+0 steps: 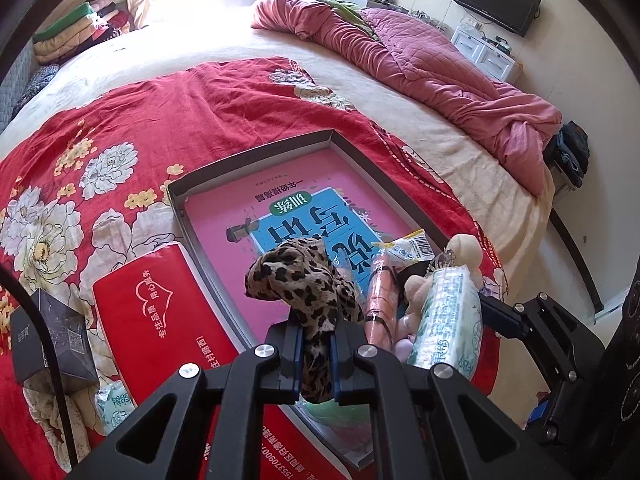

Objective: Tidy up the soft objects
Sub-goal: 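Lower and release the scrunchie from the left tool while the right tool releases the tissue pack in the tray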

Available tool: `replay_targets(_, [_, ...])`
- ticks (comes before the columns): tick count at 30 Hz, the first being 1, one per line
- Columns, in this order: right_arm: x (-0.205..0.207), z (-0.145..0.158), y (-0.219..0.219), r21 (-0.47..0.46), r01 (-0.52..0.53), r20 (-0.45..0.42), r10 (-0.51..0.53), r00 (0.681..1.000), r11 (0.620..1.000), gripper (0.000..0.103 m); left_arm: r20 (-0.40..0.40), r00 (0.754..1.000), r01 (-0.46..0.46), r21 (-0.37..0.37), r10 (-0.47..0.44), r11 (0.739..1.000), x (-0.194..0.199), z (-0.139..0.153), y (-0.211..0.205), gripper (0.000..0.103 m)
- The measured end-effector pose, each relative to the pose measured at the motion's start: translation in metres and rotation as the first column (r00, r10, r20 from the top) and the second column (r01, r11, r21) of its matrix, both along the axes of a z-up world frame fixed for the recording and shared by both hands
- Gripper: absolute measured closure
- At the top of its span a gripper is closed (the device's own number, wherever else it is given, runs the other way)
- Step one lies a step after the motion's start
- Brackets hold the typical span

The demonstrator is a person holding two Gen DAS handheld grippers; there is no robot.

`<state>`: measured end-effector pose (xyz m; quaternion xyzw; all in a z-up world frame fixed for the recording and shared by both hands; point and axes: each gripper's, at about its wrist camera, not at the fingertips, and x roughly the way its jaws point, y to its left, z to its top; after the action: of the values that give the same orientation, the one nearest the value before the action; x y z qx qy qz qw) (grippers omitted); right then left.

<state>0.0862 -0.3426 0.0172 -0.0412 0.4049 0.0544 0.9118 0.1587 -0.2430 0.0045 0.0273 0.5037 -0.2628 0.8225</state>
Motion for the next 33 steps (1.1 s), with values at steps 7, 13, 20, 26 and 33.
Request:
replay_targets(7, [0.010,-0.009,0.007,-0.018,-0.021,0.006,0.021,1.000,1.000,0.033,-0.015,1.000,0.002,0.003,-0.002,1.000,0.002,-0.004,-0.002,0.093])
replay_targets(13, [0.010,-0.013,0.005,-0.015,-0.020,0.006,0.020,1.000,1.000,0.026,-0.034,0.999,0.002,-0.002,-0.002,1.000,0.004,-0.008,-0.001,0.089])
replay_targets(20, [0.003,-0.006,0.001,0.037,-0.033,0.030,0.032,0.999,0.999,0.024,-0.036,0.999,-0.001,-0.022,0.000,1.000,0.002,-0.003,0.002,0.053])
replay_targets(26, [-0.002,-0.004,0.004,0.056,-0.043,0.031,0.041,0.999,0.998,0.024,-0.016,1.000,-0.027,-0.038,0.026,0.999,0.000,0.009,0.013,0.045])
replay_targets(33, [0.010,0.002,0.014,0.059,-0.057,0.052,0.054,0.997,0.997,0.023,0.021,0.997,-0.066,-0.079,0.068,0.995,-0.005,0.033,0.035,0.039])
